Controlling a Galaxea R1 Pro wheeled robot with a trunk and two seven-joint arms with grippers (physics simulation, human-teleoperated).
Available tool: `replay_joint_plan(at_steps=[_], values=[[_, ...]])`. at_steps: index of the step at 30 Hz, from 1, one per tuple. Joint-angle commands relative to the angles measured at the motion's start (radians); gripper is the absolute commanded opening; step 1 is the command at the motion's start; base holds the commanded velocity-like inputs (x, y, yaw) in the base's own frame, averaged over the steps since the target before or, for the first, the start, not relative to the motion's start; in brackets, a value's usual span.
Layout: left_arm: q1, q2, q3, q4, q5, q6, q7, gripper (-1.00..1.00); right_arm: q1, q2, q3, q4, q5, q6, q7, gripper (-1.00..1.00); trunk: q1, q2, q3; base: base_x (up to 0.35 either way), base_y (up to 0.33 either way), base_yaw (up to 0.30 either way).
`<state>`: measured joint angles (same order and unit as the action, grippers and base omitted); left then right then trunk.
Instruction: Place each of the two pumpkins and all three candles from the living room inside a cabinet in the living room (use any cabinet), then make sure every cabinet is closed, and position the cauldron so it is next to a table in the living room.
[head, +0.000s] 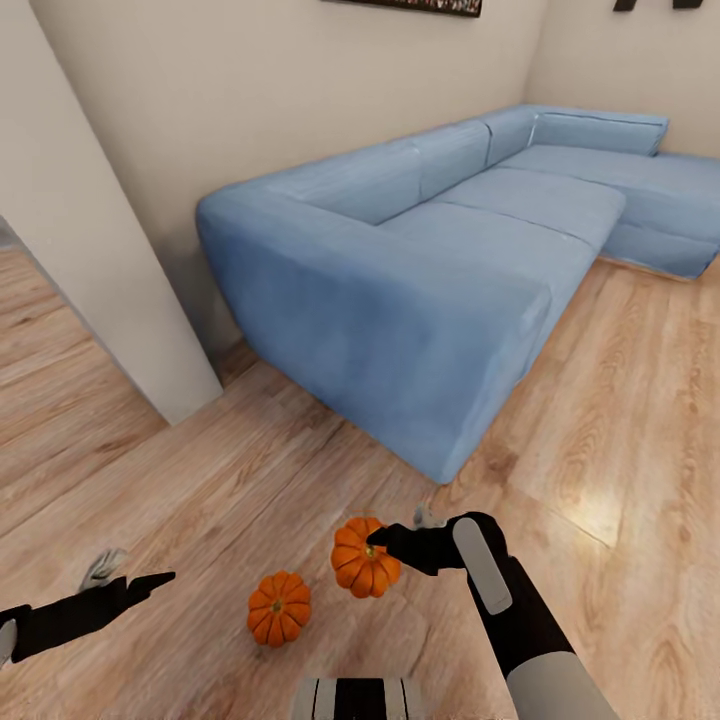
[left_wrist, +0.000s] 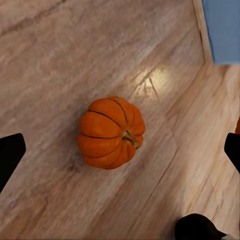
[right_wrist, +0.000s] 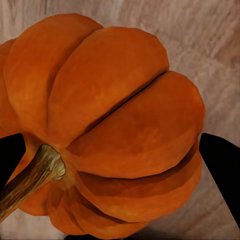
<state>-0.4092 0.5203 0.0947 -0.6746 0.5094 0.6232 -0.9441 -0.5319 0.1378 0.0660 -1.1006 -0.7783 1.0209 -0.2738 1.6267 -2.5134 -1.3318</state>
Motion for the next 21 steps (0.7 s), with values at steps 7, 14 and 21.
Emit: replay_joint_plan(at_steps=[7,14,21], values=[[0.000,-0.153,-0.005,0.001,-0.088,-0.066,0.078,1.00,0.018,-0.011,0.000,-0.263,-0.013,0.022,0.086,-1.00,0.003,-0.002,-0.028,0.000,0.000,0.000],[-0.002,-0.255,-0.006,-0.020,-0.160,-0.066,0.111,1.00,0.027,-0.013,-0.001,-0.303,-0.013,0.026,0.095,-1.00,0.006,-0.004,-0.055,0.000,0.000,0.000],[-0.026,-0.261,-0.003,-0.028,-0.161,-0.067,0.111,1.00,0.027,-0.014,0.000,-0.303,-0.013,0.026,0.096,-1.00,0.009,-0.005,-0.082,0.000,0.000,0.000]])
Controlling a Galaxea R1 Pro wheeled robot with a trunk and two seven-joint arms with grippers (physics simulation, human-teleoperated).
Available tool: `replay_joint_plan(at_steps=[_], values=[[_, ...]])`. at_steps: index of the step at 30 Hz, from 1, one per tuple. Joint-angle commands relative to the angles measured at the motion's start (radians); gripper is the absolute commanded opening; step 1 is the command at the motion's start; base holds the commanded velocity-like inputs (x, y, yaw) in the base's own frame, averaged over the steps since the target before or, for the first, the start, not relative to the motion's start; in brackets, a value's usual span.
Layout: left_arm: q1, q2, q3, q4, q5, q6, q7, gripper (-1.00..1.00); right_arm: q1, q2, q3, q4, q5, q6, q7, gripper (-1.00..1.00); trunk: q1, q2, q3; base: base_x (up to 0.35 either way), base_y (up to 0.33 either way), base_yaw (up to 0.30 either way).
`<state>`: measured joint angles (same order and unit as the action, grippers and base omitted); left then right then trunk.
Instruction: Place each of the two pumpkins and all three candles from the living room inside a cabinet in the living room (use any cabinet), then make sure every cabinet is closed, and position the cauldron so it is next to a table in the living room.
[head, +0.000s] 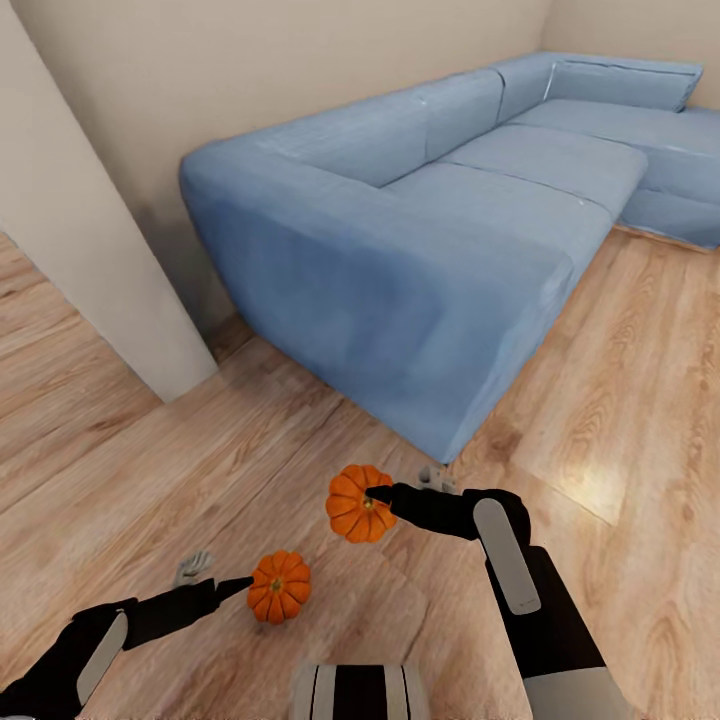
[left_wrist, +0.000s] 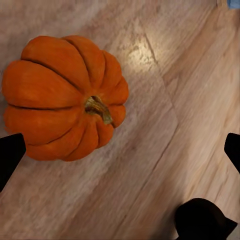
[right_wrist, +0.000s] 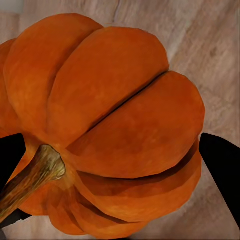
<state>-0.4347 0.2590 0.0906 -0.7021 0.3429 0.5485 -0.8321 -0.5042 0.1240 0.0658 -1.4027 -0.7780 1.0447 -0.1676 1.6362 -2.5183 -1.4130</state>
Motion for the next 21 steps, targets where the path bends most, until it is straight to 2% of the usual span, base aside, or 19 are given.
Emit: replay_joint_plan(at_steps=[1,6,9,16,21], values=[[-0.001,-0.005,0.001,0.000,0.004,0.007,-0.001,1.00,0.000,0.000,0.000,0.000,-0.013,0.003,-0.010,-1.00,0.000,-0.001,-0.005,0.000,0.000,0.000],[-0.002,-0.021,0.000,0.000,0.001,0.001,0.002,1.00,0.005,0.002,0.000,0.003,-0.013,0.003,-0.010,-1.00,0.002,-0.002,-0.024,0.000,0.000,0.000],[-0.002,-0.022,0.000,0.000,0.001,0.000,0.002,1.00,0.005,0.002,0.000,0.005,-0.013,0.003,-0.010,-1.00,0.004,-0.002,-0.036,0.000,0.000,0.000],[-0.002,-0.023,0.000,0.000,0.001,-0.002,0.002,1.00,0.006,0.002,0.000,0.009,-0.013,0.003,-0.009,-1.00,0.004,-0.002,-0.036,0.000,0.000,0.000],[-0.002,-0.020,0.001,0.000,0.001,-0.003,0.002,1.00,0.006,0.002,0.000,0.010,-0.013,0.003,-0.009,-1.00,0.006,-0.004,-0.055,0.000,0.000,0.000]])
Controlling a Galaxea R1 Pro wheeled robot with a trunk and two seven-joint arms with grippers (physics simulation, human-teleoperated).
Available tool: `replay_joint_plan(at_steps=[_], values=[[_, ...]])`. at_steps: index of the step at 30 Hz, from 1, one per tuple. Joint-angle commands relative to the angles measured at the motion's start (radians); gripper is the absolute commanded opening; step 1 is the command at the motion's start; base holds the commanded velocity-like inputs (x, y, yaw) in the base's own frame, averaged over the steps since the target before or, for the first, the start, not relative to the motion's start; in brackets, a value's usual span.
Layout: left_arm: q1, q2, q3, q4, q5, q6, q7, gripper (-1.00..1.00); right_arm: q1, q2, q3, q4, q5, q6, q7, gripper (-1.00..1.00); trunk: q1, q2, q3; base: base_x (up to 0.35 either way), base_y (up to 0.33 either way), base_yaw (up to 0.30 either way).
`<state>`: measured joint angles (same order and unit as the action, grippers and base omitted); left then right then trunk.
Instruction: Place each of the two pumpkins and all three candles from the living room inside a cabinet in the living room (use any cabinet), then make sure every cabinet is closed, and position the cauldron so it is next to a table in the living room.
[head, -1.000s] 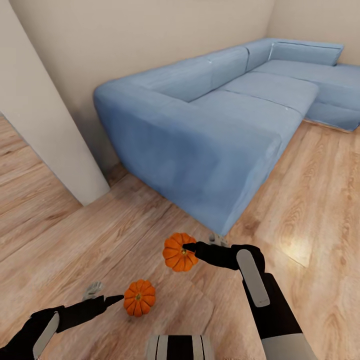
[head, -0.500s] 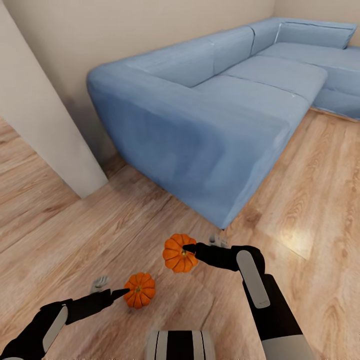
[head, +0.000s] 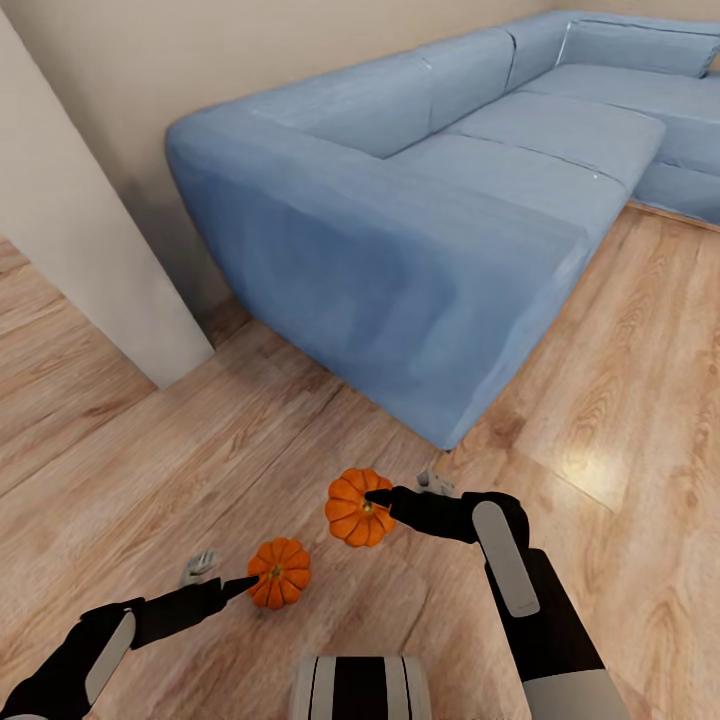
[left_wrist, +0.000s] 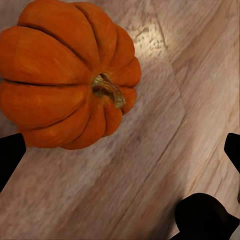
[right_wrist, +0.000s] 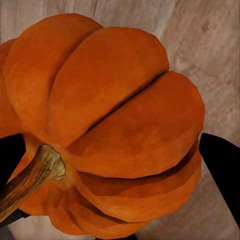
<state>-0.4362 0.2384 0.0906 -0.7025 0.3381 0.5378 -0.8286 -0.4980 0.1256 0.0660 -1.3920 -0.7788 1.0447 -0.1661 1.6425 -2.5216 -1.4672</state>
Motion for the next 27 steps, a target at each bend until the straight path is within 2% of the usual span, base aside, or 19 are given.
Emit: replay_joint_plan(at_steps=[1,5,21,23,24,25,27], values=[[-0.001,0.001,0.001,0.000,0.006,0.007,-0.001,1.00,-0.001,0.001,0.000,-0.001,-0.013,0.003,-0.010,-1.00,0.000,0.000,-0.001,0.000,0.000,0.000],[-0.001,0.002,0.001,0.000,0.006,0.007,-0.001,1.00,-0.001,0.002,0.001,-0.001,-0.013,0.003,-0.010,-1.00,0.000,0.000,-0.001,0.000,0.000,0.000],[-0.001,0.006,0.006,0.000,0.007,0.008,-0.001,1.00,-0.001,0.004,0.005,-0.004,-0.013,0.003,-0.006,-1.00,0.007,-0.004,-0.063,0.000,0.000,0.000],[-0.001,0.006,0.006,0.000,0.007,0.008,-0.001,1.00,-0.001,0.006,0.030,-0.009,-0.013,0.003,0.013,-1.00,0.007,-0.004,-0.063,0.000,0.000,0.000],[-0.001,0.006,0.006,0.000,0.007,0.008,-0.001,1.00,-0.001,0.006,0.054,-0.014,-0.013,0.003,0.028,-1.00,0.007,-0.004,-0.063,0.000,0.000,0.000],[-0.001,0.006,0.006,0.000,0.007,0.007,0.000,1.00,-0.001,0.004,0.094,-0.031,-0.013,0.003,0.056,-1.00,0.007,-0.004,-0.063,0.000,0.000,0.000],[-0.001,0.006,0.006,0.000,0.007,0.006,0.000,1.00,0.002,0.001,0.128,-0.078,-0.013,0.003,0.089,-1.00,0.007,-0.004,-0.063,0.000,0.000,0.000]])
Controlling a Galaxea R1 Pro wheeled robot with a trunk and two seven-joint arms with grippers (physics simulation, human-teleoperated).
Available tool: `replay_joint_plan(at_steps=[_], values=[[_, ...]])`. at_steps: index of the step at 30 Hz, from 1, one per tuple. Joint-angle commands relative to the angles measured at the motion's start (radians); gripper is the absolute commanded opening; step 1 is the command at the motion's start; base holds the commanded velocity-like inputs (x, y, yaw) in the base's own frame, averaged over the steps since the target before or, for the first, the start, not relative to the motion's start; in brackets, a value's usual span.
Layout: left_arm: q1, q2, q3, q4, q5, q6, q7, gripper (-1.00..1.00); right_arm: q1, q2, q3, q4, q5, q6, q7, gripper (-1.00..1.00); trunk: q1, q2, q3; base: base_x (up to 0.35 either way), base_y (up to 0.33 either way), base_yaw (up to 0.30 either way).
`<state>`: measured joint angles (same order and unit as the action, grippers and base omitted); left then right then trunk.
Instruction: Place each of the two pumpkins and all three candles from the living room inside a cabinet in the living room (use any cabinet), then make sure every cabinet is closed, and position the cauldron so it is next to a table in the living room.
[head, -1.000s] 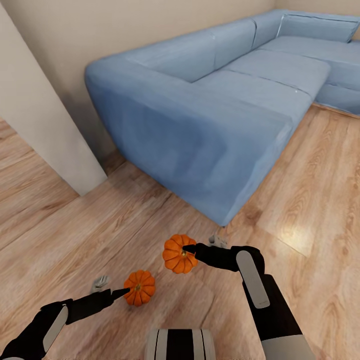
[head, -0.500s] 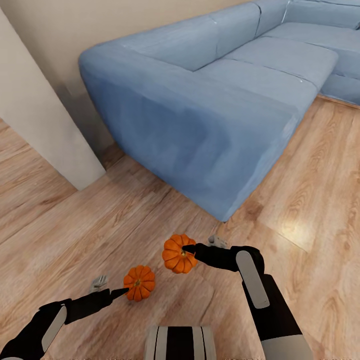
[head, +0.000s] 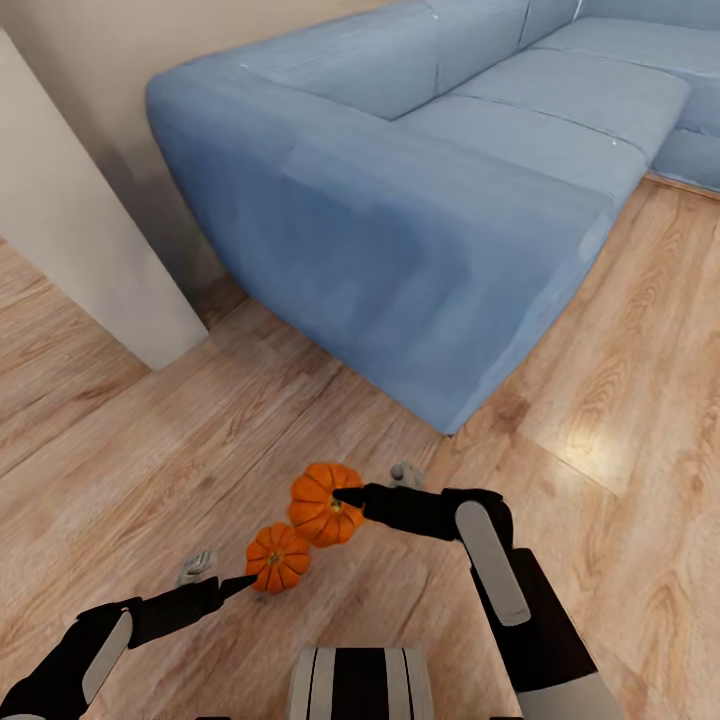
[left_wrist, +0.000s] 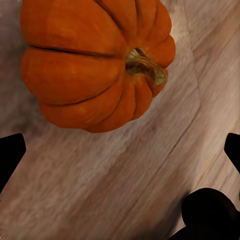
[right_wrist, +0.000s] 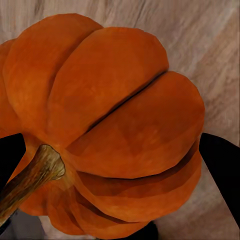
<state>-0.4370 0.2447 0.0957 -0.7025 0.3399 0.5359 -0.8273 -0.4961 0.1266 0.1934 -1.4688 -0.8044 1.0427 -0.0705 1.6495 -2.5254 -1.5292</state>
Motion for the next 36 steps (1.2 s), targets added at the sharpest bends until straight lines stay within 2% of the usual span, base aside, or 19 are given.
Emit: replay_joint_plan(at_steps=[1,3,6,10,12,14,18,20,23,30,32,36], values=[[0.000,0.000,0.001,0.000,0.005,0.004,-0.001,1.00,0.009,0.000,0.009,-0.032,0.013,0.005,0.005,-1.00,0.000,0.000,-0.001,0.000,0.000,0.000],[0.000,0.000,0.002,0.000,0.007,-0.013,-0.001,1.00,0.059,-0.001,0.020,-0.081,0.013,0.005,0.020,-1.00,0.000,0.000,-0.001,0.000,0.000,0.000],[0.000,-0.001,0.003,0.000,0.009,-0.027,-0.001,1.00,0.092,-0.001,0.025,-0.100,0.013,0.005,0.026,-1.00,0.000,0.000,-0.001,0.000,0.000,0.000],[0.000,-0.001,0.005,0.000,0.012,-0.062,-0.001,1.00,0.099,-0.001,0.025,-0.103,0.013,0.005,0.027,-1.00,0.000,0.000,-0.001,0.000,0.000,0.000],[0.000,-0.001,0.018,0.001,0.014,-0.078,-0.001,1.00,0.100,-0.001,0.025,-0.103,0.013,0.005,0.027,-1.00,0.000,0.000,-0.001,0.000,0.000,0.000],[0.000,-0.001,0.057,0.002,0.014,-0.085,-0.003,1.00,0.100,-0.001,0.024,-0.104,0.013,0.005,0.027,-1.00,0.000,0.000,-0.001,0.000,0.000,0.000],[0.000,-0.004,0.200,0.006,0.012,-0.090,-0.004,1.00,0.101,-0.001,0.025,-0.104,0.013,0.005,0.028,-1.00,0.000,0.000,-0.001,0.033,-0.017,0.000],[0.000,-0.005,0.230,0.008,0.011,-0.087,-0.002,1.00,0.102,-0.001,0.025,-0.104,0.013,0.005,0.028,-1.00,0.000,0.000,-0.001,0.121,-0.029,0.000],[0.000,-0.006,0.242,0.010,0.012,-0.085,-0.001,1.00,0.103,0.000,0.026,-0.104,0.013,0.005,0.028,-1.00,0.000,0.000,-0.001,0.068,-0.008,0.000],[0.000,-0.009,0.243,0.012,0.011,-0.080,0.002,1.00,0.103,0.001,0.026,-0.104,0.013,0.005,0.028,-1.00,0.000,0.000,-0.001,0.008,-0.001,0.000],[0.000,-0.010,0.241,0.012,0.011,-0.079,0.018,1.00,0.103,0.001,0.026,-0.104,0.013,0.005,0.028,-1.00,0.000,0.000,-0.001,0.000,0.000,0.000],[0.000,-0.011,0.240,0.012,0.012,-0.078,0.078,1.00,0.103,0.001,0.026,-0.104,0.013,0.005,0.028,-1.00,0.002,-0.001,-0.016,0.000,0.000,0.000]])
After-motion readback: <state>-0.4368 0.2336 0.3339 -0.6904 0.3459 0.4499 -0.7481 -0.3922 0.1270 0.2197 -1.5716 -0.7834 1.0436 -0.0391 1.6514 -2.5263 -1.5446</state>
